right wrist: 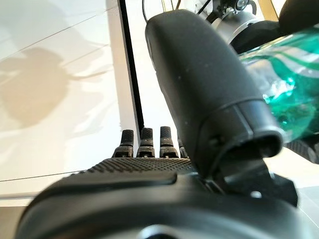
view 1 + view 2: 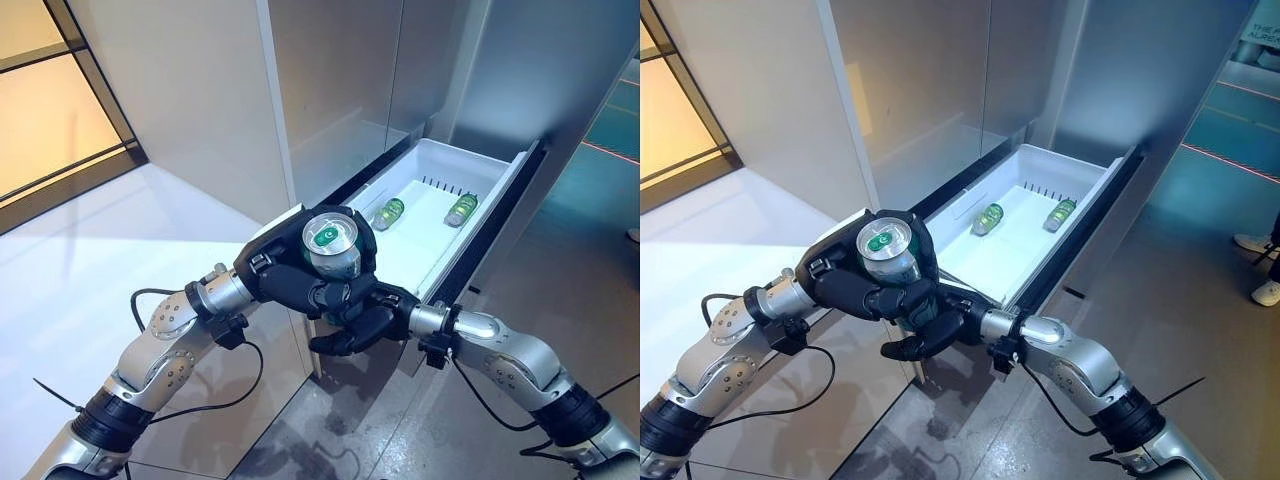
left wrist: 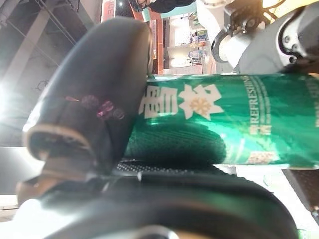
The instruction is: Put drinks into fridge and close the fridge
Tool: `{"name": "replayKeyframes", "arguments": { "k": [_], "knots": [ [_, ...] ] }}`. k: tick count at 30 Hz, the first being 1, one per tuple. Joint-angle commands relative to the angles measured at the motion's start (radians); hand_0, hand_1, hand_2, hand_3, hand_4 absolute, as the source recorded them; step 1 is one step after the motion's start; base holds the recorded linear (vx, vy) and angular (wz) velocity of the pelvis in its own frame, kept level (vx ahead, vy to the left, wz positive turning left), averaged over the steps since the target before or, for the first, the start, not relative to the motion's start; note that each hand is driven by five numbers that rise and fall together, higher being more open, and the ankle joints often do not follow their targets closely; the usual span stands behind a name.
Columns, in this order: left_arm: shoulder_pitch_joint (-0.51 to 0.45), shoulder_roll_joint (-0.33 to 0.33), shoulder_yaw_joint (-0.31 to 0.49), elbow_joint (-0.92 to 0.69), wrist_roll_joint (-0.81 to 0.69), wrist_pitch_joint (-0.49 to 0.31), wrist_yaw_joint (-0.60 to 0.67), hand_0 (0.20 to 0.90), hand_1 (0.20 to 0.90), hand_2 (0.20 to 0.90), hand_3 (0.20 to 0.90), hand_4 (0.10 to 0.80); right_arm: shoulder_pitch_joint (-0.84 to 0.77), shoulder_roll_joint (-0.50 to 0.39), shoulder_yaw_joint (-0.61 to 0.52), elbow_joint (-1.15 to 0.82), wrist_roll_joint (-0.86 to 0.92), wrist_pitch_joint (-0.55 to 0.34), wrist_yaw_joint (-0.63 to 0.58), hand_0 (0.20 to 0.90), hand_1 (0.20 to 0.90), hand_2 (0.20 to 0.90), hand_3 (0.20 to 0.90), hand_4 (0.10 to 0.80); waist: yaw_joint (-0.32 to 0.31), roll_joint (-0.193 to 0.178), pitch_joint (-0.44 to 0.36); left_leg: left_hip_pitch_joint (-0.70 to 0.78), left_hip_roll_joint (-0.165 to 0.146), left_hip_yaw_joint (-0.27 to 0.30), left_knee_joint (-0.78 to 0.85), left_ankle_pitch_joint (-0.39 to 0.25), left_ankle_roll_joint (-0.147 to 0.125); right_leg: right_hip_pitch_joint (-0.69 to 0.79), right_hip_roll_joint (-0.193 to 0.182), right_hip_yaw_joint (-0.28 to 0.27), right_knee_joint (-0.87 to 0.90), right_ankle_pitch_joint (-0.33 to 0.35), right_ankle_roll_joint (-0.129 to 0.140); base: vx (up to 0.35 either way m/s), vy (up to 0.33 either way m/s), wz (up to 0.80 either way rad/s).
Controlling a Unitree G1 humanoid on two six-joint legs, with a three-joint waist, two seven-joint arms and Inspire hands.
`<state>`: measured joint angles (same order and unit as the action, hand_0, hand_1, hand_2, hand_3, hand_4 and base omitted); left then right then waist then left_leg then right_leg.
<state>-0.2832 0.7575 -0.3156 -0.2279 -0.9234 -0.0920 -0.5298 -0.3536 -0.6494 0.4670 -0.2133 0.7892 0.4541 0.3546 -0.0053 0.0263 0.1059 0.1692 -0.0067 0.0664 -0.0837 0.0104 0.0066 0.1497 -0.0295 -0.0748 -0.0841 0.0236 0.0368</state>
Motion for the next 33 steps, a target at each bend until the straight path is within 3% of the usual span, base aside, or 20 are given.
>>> {"name": "replayKeyframes", "arguments": {
  "k": [1, 18, 33],
  "knots": [
    [-0.255, -0.104, -0.049, -0.03, -0.086, -0.084, 0.007, 0.3, 0.3, 0.3, 0.2, 0.1, -0.187, 0.109, 0.006, -0.05, 0.085, -0.148, -0.038, 0.9, 0.9, 0.9, 0.9, 0.8, -0.013, -0.023, -0.081, -0.01, -0.046, -0.045, 0.027, -0.058, 0.011, -0.022, 0.033, -0.003, 0.076, -0.076, 0.024, 0.0, 0.0, 0.0],
    [-0.246, -0.095, -0.002, 0.01, -0.073, -0.05, 0.053, 0.3, 0.3, 0.3, 0.2, 0.1, -0.25, 0.05, -0.085, -0.06, 0.006, -0.236, -0.115, 0.9, 0.9, 0.9, 0.9, 0.8, -0.015, -0.024, -0.081, -0.01, -0.046, -0.046, 0.026, -0.058, 0.011, -0.021, 0.034, -0.004, 0.076, -0.075, 0.022, 0.0, 0.0, 0.0],
    [-0.235, -0.08, 0.026, 0.014, -0.072, -0.032, 0.069, 0.3, 0.3, 0.3, 0.2, 0.1, -0.267, -0.015, -0.118, -0.081, -0.058, -0.204, -0.065, 0.9, 0.9, 0.9, 0.9, 0.8, -0.016, -0.028, -0.078, -0.009, -0.043, -0.052, 0.022, -0.054, 0.008, -0.019, 0.036, -0.011, 0.081, -0.081, 0.019, 0.0, 0.0, 0.0]
  ]
}}
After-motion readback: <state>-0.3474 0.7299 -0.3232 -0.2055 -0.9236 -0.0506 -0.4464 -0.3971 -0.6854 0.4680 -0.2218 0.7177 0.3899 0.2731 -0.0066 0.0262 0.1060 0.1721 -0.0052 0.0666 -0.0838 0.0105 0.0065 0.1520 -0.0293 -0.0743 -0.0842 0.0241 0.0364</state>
